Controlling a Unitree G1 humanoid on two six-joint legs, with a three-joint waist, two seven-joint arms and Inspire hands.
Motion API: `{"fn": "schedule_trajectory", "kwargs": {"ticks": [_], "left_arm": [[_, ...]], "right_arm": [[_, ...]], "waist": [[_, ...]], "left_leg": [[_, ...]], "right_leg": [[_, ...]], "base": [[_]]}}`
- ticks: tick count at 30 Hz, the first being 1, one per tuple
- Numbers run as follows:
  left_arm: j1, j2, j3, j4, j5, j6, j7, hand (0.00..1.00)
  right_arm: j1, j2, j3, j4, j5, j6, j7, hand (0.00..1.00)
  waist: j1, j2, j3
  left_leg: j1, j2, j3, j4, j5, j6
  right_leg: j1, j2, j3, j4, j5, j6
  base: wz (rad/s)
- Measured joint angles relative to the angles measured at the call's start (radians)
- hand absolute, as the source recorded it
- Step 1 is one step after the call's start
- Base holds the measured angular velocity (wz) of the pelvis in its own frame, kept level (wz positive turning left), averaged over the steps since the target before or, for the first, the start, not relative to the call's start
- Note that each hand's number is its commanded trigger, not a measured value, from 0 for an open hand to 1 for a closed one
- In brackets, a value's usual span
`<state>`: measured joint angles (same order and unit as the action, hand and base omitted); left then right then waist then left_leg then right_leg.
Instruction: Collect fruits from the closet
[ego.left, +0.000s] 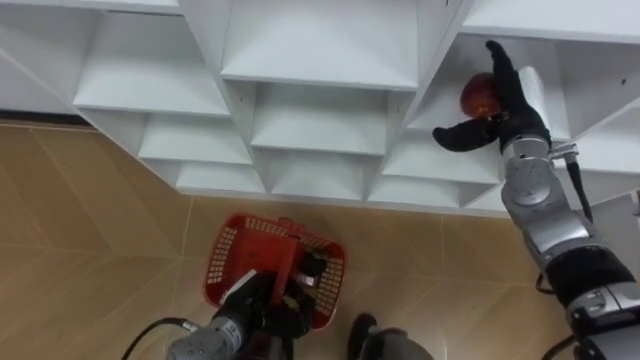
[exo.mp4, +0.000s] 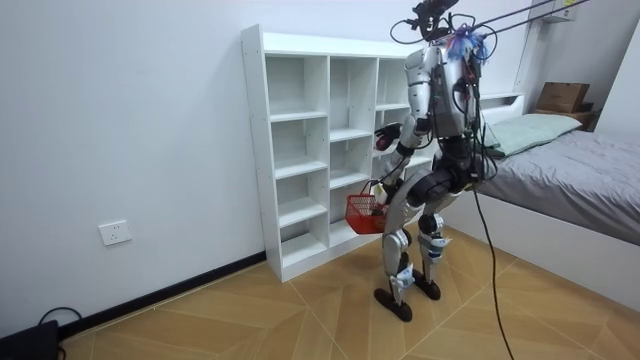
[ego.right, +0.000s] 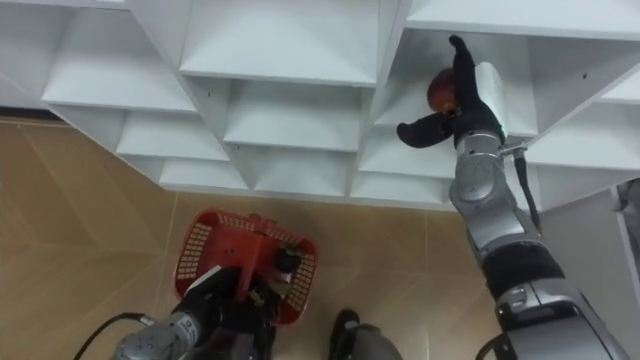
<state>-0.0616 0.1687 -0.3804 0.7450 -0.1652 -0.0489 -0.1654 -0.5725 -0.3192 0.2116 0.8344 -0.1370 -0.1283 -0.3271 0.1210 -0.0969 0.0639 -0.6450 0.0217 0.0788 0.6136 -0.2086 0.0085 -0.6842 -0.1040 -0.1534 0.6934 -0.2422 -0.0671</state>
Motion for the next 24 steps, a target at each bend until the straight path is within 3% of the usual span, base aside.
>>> {"fn": "schedule_trajectory", "kwargs": {"ticks": [10,17,24], "left_arm": [[-0.002,0.006,-0.007,-0.034,0.0,0.0,-0.004,1.0],[-0.001,0.012,-0.008,-0.047,-0.001,0.0,-0.006,1.0],[-0.001,0.015,-0.007,-0.05,0.0,0.0,-0.006,1.0]], "right_arm": [[-0.004,-0.008,0.0,0.016,-0.021,0.0,-0.051,0.0],[-0.007,-0.01,0.0,0.017,-0.031,-0.002,-0.067,0.0],[-0.008,-0.012,0.0,0.017,-0.034,-0.002,-0.067,0.0]], "waist": [[0.022,-0.001,0.0024],[0.023,0.001,0.0034],[0.023,0.001,0.0037]], "left_leg": [[-0.053,0.006,-0.003,0.07,-0.027,-0.007],[-0.086,0.018,-0.01,0.143,-0.067,-0.011],[-0.089,0.019,-0.011,0.144,-0.071,-0.013]], "right_leg": [[-0.052,-0.005,-0.004,0.068,-0.021,-0.018],[-0.074,-0.004,-0.012,0.124,-0.054,-0.024],[-0.076,-0.002,-0.012,0.124,-0.057,-0.025]], "base": [[0.0],[0.0],[0.0]]}}
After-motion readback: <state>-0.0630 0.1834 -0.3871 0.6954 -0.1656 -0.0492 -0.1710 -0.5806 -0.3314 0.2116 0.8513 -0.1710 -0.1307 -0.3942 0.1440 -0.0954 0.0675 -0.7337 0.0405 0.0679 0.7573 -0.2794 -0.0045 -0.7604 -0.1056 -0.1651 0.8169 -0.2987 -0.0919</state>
